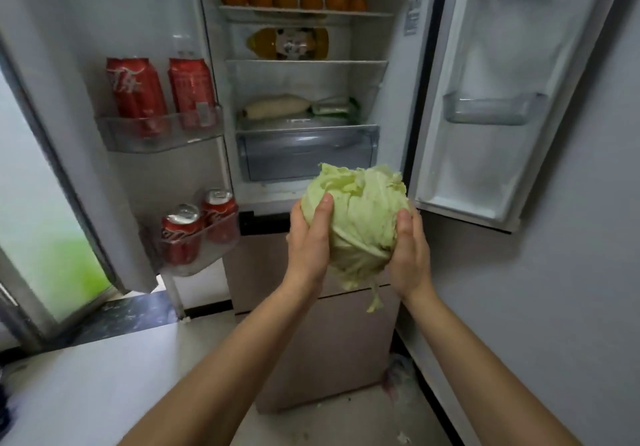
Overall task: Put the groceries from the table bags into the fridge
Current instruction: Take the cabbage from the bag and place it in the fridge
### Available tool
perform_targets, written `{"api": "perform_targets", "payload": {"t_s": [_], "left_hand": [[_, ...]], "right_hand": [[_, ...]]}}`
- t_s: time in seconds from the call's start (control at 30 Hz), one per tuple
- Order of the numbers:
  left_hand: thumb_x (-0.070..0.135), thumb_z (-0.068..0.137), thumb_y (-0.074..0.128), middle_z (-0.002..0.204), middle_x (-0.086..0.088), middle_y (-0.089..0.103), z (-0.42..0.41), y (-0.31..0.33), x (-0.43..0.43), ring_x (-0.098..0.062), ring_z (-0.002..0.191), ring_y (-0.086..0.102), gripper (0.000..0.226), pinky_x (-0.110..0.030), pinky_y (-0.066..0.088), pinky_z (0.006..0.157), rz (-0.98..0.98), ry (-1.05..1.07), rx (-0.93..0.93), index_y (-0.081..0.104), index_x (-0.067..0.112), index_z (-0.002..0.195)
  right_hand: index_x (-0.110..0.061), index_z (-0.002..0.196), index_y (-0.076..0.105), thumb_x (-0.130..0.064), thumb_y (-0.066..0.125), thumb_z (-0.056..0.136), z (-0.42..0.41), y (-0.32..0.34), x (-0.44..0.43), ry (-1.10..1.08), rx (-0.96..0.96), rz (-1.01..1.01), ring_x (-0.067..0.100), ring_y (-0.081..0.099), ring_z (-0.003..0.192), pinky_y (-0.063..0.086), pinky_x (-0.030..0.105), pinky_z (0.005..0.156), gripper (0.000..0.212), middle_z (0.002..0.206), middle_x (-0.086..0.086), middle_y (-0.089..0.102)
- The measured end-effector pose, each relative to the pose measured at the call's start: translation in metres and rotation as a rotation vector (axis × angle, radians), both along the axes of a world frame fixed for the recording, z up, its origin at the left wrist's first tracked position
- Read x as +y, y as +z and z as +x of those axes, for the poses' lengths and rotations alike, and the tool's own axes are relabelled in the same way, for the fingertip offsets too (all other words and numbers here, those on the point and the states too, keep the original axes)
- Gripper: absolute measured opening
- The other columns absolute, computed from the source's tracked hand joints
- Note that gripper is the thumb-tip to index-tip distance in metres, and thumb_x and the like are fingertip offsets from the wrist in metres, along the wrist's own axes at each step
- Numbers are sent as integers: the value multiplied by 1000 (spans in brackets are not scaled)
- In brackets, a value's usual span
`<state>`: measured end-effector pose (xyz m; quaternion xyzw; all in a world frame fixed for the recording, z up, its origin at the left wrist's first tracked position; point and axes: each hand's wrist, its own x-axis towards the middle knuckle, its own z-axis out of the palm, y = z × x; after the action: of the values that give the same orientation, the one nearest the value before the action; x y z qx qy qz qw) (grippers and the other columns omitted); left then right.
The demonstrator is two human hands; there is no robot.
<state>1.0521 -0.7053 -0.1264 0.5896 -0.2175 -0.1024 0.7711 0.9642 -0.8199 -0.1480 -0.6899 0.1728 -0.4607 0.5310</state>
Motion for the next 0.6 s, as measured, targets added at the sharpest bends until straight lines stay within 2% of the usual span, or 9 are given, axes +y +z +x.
{"api": "perform_targets", "payload": {"t_s": [0.13,0.2,0.27,0.33,0.4,0.5,0.6], "left_hand": [[70,77,60,120,8,67,47,11,-70,-15,114,63,56,-47,48,103,13,15,-41,58,34,120],[66,80,60,120,9,66,70,14,-103,-13,112,63,45,-46,49,102,10,40,-52,57,39,115],[56,89,59,117,12,66,90,21,-135,-9,109,64,30,-41,52,99,-8,75,-72,57,40,113],[47,96,57,116,12,65,109,32,-160,-6,106,64,25,-34,52,94,-7,125,-87,56,35,118],[47,96,56,117,12,64,131,44,-179,-4,106,64,32,-30,51,91,13,186,-118,54,33,125],[59,86,58,123,10,63,173,63,-199,-8,112,62,56,-33,51,94,-1,282,-137,50,30,134],[53,92,56,128,4,59,222,81,-215,-13,114,61,61,-38,52,97,-35,329,-119,39,24,142]], "right_hand": [[-21,139,50,-70,30,91,50,8,-74,22,-37,-31,13,55,124,43,47,108,72,132,-3,60],[-22,138,51,-71,26,92,81,7,-113,45,-40,-74,15,55,123,43,49,106,72,130,-3,60],[-25,142,47,-78,20,89,112,9,-148,74,-27,-69,14,53,125,42,50,107,80,134,-2,57],[-29,148,41,-87,16,84,143,17,-179,124,-4,-47,12,49,130,40,49,110,90,141,-3,52],[-34,153,33,-93,13,78,175,32,-204,190,21,-58,12,45,135,39,49,112,97,149,-5,46],[-39,158,18,-91,11,78,223,59,-226,289,64,-117,8,34,142,31,44,117,95,161,-10,31],[-37,159,13,-88,22,80,271,83,-240,378,73,-120,17,30,147,26,46,119,94,163,-6,28]]}}
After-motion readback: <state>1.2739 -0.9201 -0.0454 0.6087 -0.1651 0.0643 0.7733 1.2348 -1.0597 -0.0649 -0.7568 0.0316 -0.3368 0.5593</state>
